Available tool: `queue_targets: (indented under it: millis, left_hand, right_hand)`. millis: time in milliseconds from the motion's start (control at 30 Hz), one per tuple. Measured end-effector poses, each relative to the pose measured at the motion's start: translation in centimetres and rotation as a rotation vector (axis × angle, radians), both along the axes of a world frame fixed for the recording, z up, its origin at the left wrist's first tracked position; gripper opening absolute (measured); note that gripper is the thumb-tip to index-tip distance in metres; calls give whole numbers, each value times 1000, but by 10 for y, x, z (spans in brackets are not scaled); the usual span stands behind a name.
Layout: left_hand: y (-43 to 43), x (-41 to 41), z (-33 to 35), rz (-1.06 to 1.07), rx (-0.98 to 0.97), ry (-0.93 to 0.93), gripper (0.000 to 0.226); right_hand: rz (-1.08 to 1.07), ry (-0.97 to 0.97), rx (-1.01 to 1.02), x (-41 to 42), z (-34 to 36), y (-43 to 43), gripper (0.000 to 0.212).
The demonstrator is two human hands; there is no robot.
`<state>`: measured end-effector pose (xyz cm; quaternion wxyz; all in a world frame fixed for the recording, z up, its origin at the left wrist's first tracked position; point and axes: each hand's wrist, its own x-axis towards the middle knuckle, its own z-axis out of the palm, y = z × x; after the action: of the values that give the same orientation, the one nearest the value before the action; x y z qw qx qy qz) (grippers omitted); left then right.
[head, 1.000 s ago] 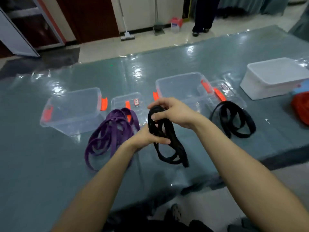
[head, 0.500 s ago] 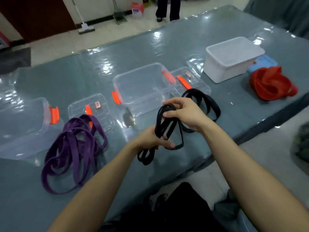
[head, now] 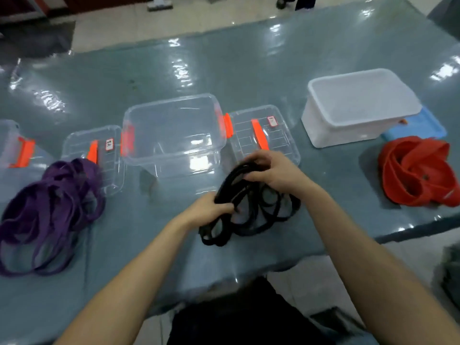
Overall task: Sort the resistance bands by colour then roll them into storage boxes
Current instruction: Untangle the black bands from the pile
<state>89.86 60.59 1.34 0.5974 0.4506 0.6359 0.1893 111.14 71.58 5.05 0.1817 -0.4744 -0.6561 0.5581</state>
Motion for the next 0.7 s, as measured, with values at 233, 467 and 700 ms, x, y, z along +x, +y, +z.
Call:
queue_targets:
  millis: [233,467,700]
  left_hand:
    - [2,25,22,97,-26,-144,47]
    - [16,45,-33,-3,194,532,94]
    - [0,50,-66,20,255,706,86]
  right_hand:
    - [276,-82,32,20,6,51,25]
    - [295,-565,384,13,-35,124,43]
    - [241,-501,368,29,-78,84,52]
